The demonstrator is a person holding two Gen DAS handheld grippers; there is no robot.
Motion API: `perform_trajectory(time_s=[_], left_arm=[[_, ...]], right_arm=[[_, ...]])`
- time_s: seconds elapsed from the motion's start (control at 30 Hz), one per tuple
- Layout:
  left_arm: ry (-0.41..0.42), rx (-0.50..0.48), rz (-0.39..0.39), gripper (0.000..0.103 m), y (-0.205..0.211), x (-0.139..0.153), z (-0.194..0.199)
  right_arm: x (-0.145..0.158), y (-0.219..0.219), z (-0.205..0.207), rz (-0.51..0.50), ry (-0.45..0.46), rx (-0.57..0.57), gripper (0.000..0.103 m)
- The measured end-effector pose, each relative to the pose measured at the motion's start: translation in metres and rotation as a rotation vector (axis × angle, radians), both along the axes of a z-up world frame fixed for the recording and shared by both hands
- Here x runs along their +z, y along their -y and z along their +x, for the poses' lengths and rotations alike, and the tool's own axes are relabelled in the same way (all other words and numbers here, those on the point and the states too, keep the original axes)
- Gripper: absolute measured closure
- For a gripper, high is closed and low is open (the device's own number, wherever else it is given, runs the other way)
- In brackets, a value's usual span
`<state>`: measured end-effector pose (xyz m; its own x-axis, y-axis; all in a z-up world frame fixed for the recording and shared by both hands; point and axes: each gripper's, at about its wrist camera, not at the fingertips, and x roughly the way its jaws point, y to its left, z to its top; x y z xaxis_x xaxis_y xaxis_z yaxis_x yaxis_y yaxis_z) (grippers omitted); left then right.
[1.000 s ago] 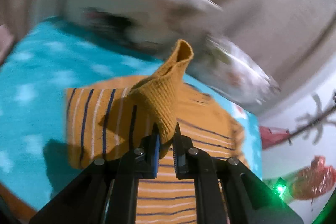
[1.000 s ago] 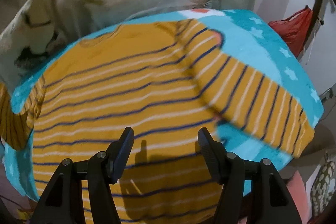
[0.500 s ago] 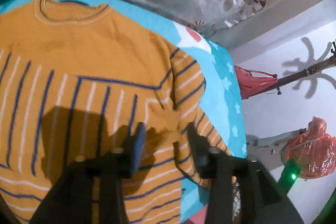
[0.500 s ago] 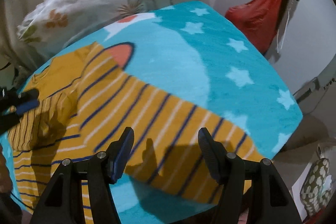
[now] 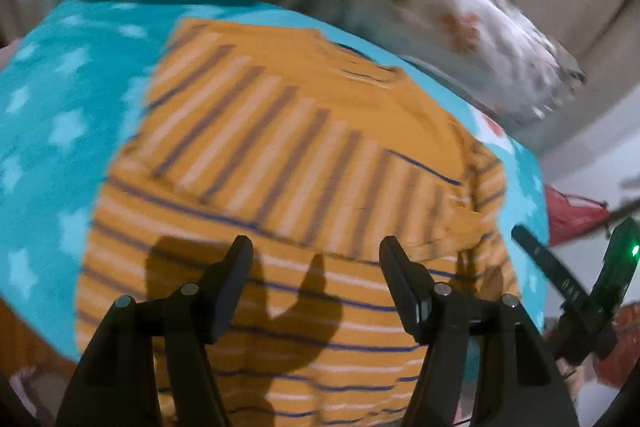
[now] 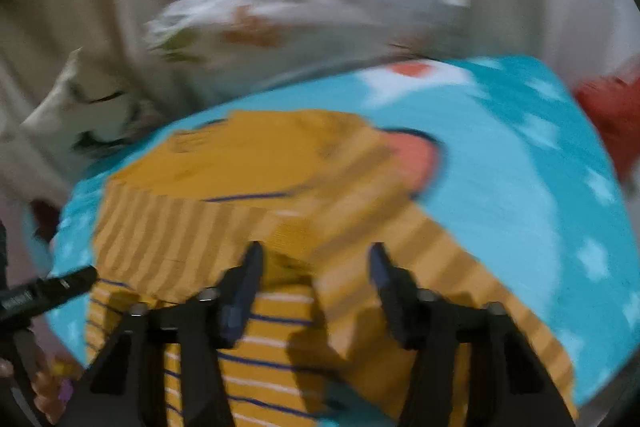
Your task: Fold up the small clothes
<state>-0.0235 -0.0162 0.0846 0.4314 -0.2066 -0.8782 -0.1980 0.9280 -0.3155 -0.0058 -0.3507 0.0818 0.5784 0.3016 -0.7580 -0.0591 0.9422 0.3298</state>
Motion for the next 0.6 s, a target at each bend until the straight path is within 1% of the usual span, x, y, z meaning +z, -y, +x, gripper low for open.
perform_trajectory(time_s=[0.07, 0.13, 0.23, 0.3, 0.33, 0.37, 0.43, 0.47, 0.53, 0.6], left_arm=[[-0.002, 0.038, 0.033, 0.038, -0.010, -0.001, -0.012], [-0.011, 0.066, 0.042, 0.038, -0.019, -0.001, -0.021], [-0.021, 0.093, 0.051, 0.038, -0.025, -0.001, -0.031], [-0.017, 0.091, 0.081, 0.038, -0.023, 0.000, -0.036], [-0.016, 0.087, 0.094, 0.038, -0.020, 0.000, -0.036], [-0.015, 0.079, 0.106, 0.037, -0.018, 0.000, -0.037], [-0.016, 0.060, 0.115, 0.037, -0.011, -0.002, -0.036], [-0.021, 0.047, 0.112, 0.037, -0.007, -0.004, -0.034], [-0.028, 0.021, 0.099, 0.037, 0.001, -0.007, -0.031], [-0.031, -0.004, 0.090, 0.037, 0.010, -0.009, -0.027]], right_arm=[[-0.003, -0.026, 0.013, 0.007, 0.009, 0.083, 0.057], [-0.015, -0.047, 0.026, 0.006, -0.020, 0.135, 0.057], [-0.045, -0.063, 0.039, -0.030, -0.111, 0.155, 0.058], [-0.063, -0.062, 0.036, -0.060, -0.165, 0.142, 0.059], [-0.069, -0.059, 0.033, -0.068, -0.175, 0.138, 0.059], [-0.070, -0.054, 0.027, -0.065, -0.162, 0.134, 0.060], [-0.069, -0.042, 0.018, -0.062, -0.164, 0.121, 0.060], [-0.067, -0.030, 0.013, -0.045, -0.166, 0.097, 0.060], [-0.060, -0.002, -0.003, 0.029, -0.153, 0.049, 0.060], [-0.052, 0.034, -0.022, 0.062, -0.134, -0.021, 0.059]])
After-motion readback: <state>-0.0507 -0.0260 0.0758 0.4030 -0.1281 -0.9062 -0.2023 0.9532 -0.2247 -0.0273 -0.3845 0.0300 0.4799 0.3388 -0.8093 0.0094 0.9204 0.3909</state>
